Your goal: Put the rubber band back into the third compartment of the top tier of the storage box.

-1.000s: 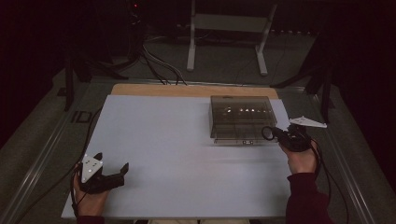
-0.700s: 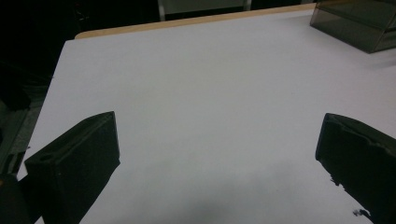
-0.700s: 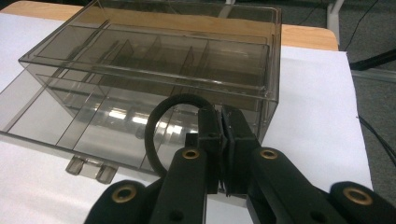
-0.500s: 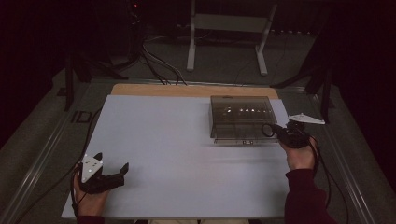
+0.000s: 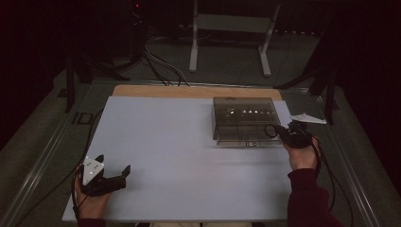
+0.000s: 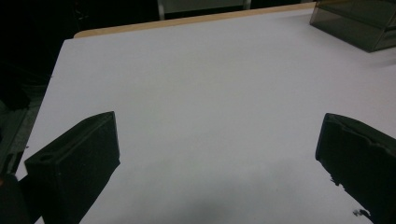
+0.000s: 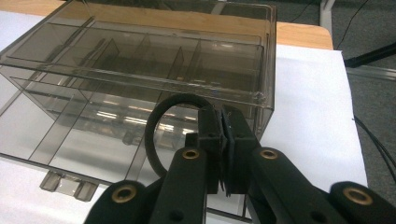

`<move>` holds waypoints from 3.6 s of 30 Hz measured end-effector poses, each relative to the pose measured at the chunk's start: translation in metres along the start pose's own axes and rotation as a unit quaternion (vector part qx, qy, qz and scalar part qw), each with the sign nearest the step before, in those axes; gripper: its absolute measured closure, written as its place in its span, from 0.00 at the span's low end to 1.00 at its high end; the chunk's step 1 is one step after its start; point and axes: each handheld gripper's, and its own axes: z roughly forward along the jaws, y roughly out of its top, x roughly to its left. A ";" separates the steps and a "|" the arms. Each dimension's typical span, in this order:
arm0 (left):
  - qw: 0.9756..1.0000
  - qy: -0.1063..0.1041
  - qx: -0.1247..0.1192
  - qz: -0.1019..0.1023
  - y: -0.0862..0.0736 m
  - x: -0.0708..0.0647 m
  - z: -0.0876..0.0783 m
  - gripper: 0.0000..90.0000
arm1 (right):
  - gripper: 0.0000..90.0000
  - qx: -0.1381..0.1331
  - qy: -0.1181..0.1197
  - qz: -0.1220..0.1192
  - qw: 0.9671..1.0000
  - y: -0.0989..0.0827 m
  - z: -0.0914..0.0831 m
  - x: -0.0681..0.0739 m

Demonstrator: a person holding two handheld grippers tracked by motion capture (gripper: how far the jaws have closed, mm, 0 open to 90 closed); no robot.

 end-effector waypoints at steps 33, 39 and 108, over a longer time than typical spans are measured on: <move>1.000 -0.002 0.002 0.001 0.000 -0.001 0.001 0.01 | 0.97 0.048 -0.009 -0.027 0.998 0.002 0.021 0.006; 1.000 -0.002 0.002 0.001 0.000 -0.001 0.001 0.01 | 0.97 0.058 -0.010 -0.031 0.998 0.002 0.024 0.006; 1.000 -0.004 0.002 -0.007 0.001 0.000 0.000 0.01 | 0.00 -0.068 0.033 -0.081 0.994 -0.029 -0.023 0.048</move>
